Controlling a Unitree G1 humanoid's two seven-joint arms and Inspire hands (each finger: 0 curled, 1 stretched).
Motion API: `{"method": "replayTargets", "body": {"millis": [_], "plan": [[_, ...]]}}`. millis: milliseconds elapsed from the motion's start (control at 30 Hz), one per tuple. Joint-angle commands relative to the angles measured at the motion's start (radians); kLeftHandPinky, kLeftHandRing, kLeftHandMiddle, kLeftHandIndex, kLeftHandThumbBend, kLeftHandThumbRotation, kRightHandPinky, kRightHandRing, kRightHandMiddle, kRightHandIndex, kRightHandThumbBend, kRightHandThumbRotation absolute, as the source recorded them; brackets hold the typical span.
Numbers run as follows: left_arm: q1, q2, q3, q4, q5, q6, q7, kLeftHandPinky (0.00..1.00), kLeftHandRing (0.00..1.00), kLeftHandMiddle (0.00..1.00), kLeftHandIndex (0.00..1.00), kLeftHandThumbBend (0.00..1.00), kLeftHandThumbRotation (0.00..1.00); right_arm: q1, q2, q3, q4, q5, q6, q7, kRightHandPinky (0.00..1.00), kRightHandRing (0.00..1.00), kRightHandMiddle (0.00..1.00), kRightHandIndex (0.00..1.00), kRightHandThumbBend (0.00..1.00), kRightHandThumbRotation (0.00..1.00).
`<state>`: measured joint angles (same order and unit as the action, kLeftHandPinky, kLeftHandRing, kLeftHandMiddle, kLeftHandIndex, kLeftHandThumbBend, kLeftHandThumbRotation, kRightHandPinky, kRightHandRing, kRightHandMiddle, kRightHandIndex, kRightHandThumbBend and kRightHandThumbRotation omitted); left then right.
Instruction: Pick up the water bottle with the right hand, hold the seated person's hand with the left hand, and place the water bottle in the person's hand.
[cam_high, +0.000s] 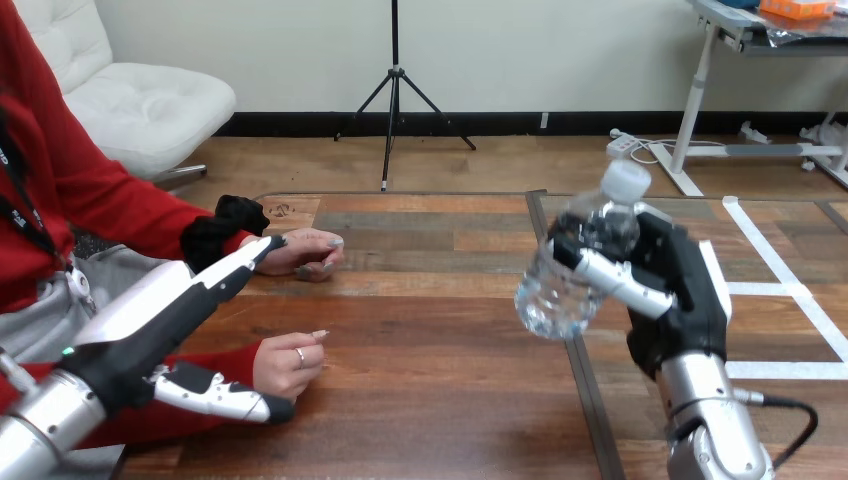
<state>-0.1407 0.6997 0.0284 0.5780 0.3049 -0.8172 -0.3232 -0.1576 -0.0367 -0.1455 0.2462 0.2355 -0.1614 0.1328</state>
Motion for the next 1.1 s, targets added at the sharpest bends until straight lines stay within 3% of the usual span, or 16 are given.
{"method": "replayTargets", "body": {"millis": [0, 367, 600, 1067], "plan": [[-0.114, 0.073, -0.015, 0.004, 0.015, -0.011, -0.024, 0.93, 0.99, 1.0, 1.0, 1.0, 0.39, -0.086, 0.013, 0.013, -0.12, 0.03, -0.008, 0.018, 0.33, 0.33, 0.36, 0.36, 0.76, 0.0], [-0.155, 0.109, -0.046, 0.074, 0.042, -0.025, -0.041, 0.92, 0.97, 1.0, 0.99, 1.0, 0.4, -0.085, 0.011, 0.019, -0.126, 0.047, -0.005, 0.037, 0.34, 0.34, 0.37, 0.36, 0.77, 0.0], [-0.176, 0.131, -0.069, 0.078, 0.086, 0.003, -0.047, 0.91, 0.96, 0.99, 0.98, 1.0, 0.4, -0.092, 0.009, 0.02, -0.123, 0.055, -0.003, 0.045, 0.34, 0.34, 0.37, 0.36, 0.78, 0.0], [-0.22, 0.145, -0.11, 0.128, 0.159, 0.007, -0.016, 0.9, 0.94, 0.96, 0.94, 1.0, 0.38, -0.091, -0.002, 0.021, -0.149, 0.062, 0.025, 0.051, 0.33, 0.34, 0.37, 0.37, 0.78, 0.0]]}}
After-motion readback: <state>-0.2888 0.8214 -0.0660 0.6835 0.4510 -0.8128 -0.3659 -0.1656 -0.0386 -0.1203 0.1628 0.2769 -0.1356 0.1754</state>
